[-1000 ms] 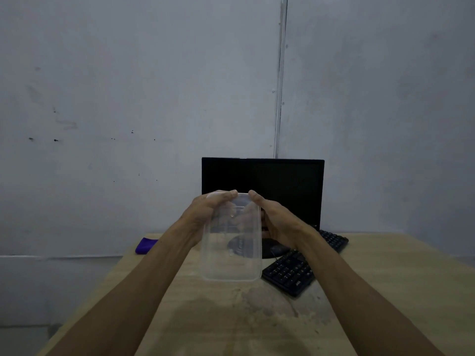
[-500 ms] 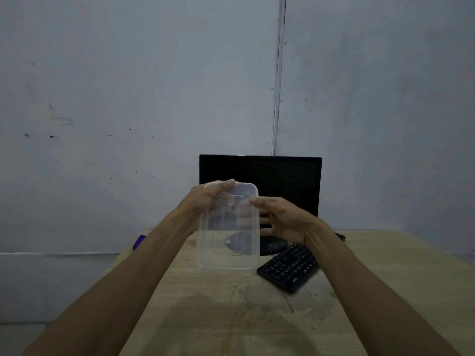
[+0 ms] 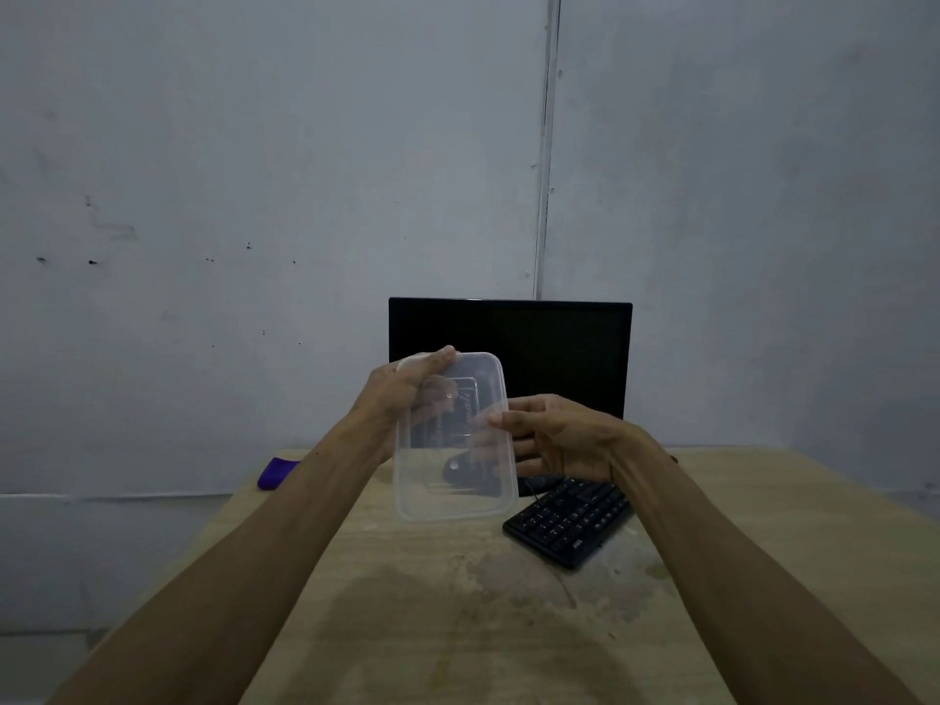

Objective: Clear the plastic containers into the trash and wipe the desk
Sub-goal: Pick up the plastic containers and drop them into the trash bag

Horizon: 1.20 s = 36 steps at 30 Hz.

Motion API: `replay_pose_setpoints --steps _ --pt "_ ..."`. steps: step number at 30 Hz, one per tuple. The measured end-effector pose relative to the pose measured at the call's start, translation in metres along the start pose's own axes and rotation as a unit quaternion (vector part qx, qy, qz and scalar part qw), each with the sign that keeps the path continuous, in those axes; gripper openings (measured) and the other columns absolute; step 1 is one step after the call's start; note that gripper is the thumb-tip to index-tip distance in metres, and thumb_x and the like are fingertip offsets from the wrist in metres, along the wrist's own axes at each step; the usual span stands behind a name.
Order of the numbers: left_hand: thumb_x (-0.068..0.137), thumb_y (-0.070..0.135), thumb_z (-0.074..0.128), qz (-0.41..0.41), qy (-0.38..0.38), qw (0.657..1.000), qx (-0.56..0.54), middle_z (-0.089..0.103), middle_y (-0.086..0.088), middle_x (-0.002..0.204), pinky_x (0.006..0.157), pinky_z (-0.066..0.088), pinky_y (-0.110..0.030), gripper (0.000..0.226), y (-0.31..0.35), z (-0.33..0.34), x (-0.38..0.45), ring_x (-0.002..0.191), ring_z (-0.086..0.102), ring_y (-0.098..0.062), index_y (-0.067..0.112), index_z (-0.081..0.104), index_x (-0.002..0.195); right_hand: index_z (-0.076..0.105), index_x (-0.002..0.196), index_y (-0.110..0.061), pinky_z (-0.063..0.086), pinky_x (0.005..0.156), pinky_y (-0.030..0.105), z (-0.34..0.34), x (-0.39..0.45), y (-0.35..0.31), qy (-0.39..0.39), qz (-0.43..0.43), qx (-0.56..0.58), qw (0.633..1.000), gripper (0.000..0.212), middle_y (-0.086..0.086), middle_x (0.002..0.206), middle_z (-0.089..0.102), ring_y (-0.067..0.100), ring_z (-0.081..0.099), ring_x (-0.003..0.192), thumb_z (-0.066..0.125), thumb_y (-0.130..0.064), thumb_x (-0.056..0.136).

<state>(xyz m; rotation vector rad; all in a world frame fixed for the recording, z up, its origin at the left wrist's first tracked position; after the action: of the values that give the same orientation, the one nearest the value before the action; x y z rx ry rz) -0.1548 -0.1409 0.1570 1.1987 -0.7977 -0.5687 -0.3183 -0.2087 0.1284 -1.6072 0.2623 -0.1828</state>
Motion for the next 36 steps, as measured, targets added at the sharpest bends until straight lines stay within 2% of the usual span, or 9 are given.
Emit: replay_pose_setpoints --steps 5,9,13,17,21,26,29,33,36 --pt "0.078 0.044 0.085 -0.027 0.046 0.998 -0.043 0.078 -0.004 0.082 0.084 0.063 -0.041 0.042 -0.010 -0.018 0.006 0.088 0.076 -0.024 0.012 0.076 0.104 0.056 0.138 -0.002 0.060 0.094 0.043 0.008 -0.003 0.018 -0.027 0.037 -0.031 0.998 0.051 0.023 0.130 0.067 0.041 0.064 0.121 0.070 -0.024 0.095" --pt "0.080 0.040 0.085 -0.021 0.067 0.996 -0.050 0.077 -0.006 0.081 0.073 0.063 -0.034 0.037 -0.009 -0.023 0.004 0.080 0.074 -0.022 0.010 0.076 0.101 0.058 0.136 -0.004 0.063 0.087 0.038 0.010 0.000 0.020 -0.011 0.023 0.003 1.000 0.046 0.022 0.128 0.069 0.032 0.071 0.109 0.068 -0.021 0.095" --pt "0.080 0.038 0.086 -0.043 0.119 0.984 -0.122 0.072 -0.004 0.076 0.060 0.062 -0.028 0.040 -0.007 -0.043 0.007 0.067 0.070 -0.018 0.007 0.076 0.103 0.059 0.135 -0.004 0.061 0.092 0.036 0.013 0.000 0.022 -0.011 0.014 0.037 0.999 0.045 0.023 0.128 0.068 0.028 0.071 0.110 0.068 -0.017 0.094" --pt "0.079 0.040 0.087 -0.024 0.157 0.979 -0.130 0.073 -0.008 0.090 0.073 0.063 -0.033 0.046 -0.007 -0.059 0.011 0.076 0.069 -0.020 0.008 0.076 0.111 0.062 0.133 -0.005 0.060 0.093 0.041 0.013 0.003 0.019 0.020 -0.021 0.063 0.998 0.046 0.024 0.126 0.069 0.029 0.070 0.109 0.069 -0.026 0.092" --pt "0.076 0.040 0.089 -0.013 0.244 0.959 -0.143 0.076 -0.007 0.089 0.075 0.063 -0.033 0.041 -0.010 -0.074 0.003 0.071 0.071 -0.017 0.011 0.077 0.102 0.065 0.129 -0.006 0.062 0.088 0.040 0.016 0.010 0.019 0.077 -0.062 0.109 0.989 0.042 0.020 0.124 0.071 0.032 0.072 0.107 0.071 -0.027 0.093" --pt "0.073 0.046 0.088 0.000 0.318 0.939 -0.132 0.078 -0.009 0.086 0.080 0.064 -0.041 0.039 -0.022 -0.089 -0.004 0.078 0.076 -0.023 0.013 0.075 0.090 0.062 0.128 -0.002 0.062 0.090 0.042 0.019 0.018 0.023 0.126 -0.103 0.167 0.973 0.038 0.023 0.122 0.071 0.033 0.073 0.105 0.071 -0.017 0.094" --pt "0.081 0.037 0.086 -0.012 0.250 0.952 -0.178 0.077 -0.012 0.093 0.078 0.065 -0.039 0.042 -0.026 -0.080 -0.006 0.077 0.076 -0.022 0.004 0.074 0.104 0.064 0.123 -0.003 0.063 0.086 0.042 0.007 0.016 0.014 0.185 -0.141 0.169 0.958 0.034 0.021 0.119 0.072 0.033 0.074 0.102 0.069 -0.022 0.095" --pt "0.088 0.037 0.079 -0.059 0.078 0.990 -0.100 0.078 -0.017 0.104 0.083 0.063 -0.042 0.044 -0.026 -0.061 -0.009 0.092 0.078 -0.031 0.001 0.071 0.113 0.063 0.125 -0.004 0.063 0.074 0.037 -0.019 0.007 0.000 0.257 -0.157 0.153 0.941 0.036 0.018 0.117 0.073 0.028 0.076 0.093 0.066 -0.027 0.098" --pt "0.092 0.037 0.075 -0.043 0.081 0.994 -0.062 0.078 -0.020 0.096 0.080 0.065 -0.042 0.045 -0.020 -0.059 -0.012 0.090 0.078 -0.035 -0.005 0.069 0.108 0.064 0.126 -0.002 0.063 0.078 0.037 -0.018 0.006 -0.002 0.233 -0.140 0.158 0.949 0.040 0.018 0.118 0.073 0.025 0.075 0.098 0.069 -0.028 0.096"
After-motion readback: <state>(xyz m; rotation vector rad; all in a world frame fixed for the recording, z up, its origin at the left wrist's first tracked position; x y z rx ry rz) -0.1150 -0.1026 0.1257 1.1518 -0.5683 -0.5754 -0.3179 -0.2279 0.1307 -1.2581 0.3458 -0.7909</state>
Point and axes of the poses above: each hand's wrist, its own x-axis towards the middle knuckle, its own z-axis out of the palm, y = z × x, the point moved 10 cm from there along x, towards the middle knuckle
